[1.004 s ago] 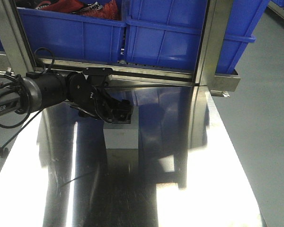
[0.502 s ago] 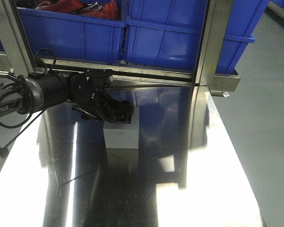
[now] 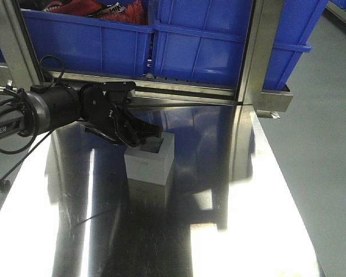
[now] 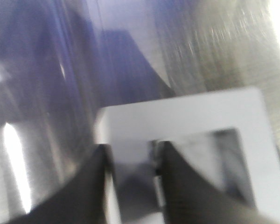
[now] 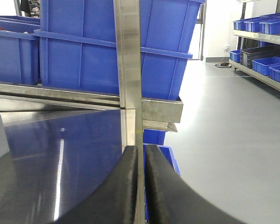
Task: Sort gray base to blue bin
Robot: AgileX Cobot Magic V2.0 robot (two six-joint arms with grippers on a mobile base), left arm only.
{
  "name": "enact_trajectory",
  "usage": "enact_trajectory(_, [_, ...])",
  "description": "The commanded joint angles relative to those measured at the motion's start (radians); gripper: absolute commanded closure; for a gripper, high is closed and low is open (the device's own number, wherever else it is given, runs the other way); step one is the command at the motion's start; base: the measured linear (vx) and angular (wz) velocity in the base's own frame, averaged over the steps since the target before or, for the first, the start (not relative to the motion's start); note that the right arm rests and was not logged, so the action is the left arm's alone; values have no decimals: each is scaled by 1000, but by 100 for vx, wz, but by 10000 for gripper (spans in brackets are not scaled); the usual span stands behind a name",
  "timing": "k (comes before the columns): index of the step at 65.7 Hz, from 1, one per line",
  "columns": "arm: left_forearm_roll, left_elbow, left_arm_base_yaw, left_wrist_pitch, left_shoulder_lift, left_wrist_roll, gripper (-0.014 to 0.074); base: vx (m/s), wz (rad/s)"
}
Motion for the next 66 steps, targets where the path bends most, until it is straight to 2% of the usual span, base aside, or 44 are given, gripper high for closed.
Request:
enact_trajectory(1, [4, -9, -9, 55, -31, 4, 542, 0, 0])
enact_trajectory(11, [4, -9, -9, 57, -39, 4, 603, 0, 0])
enact_trajectory(21, [7, -9, -10, 15, -96, 4, 603, 0, 0])
enact_trajectory(36, [53, 14, -15, -83, -275, 4, 598, 0, 0])
enact_trajectory(46, [64, 136, -15, -221, -444, 4, 595, 0, 0])
enact_trajectory(66, [64, 577, -15, -554, -825, 5, 593, 0, 0])
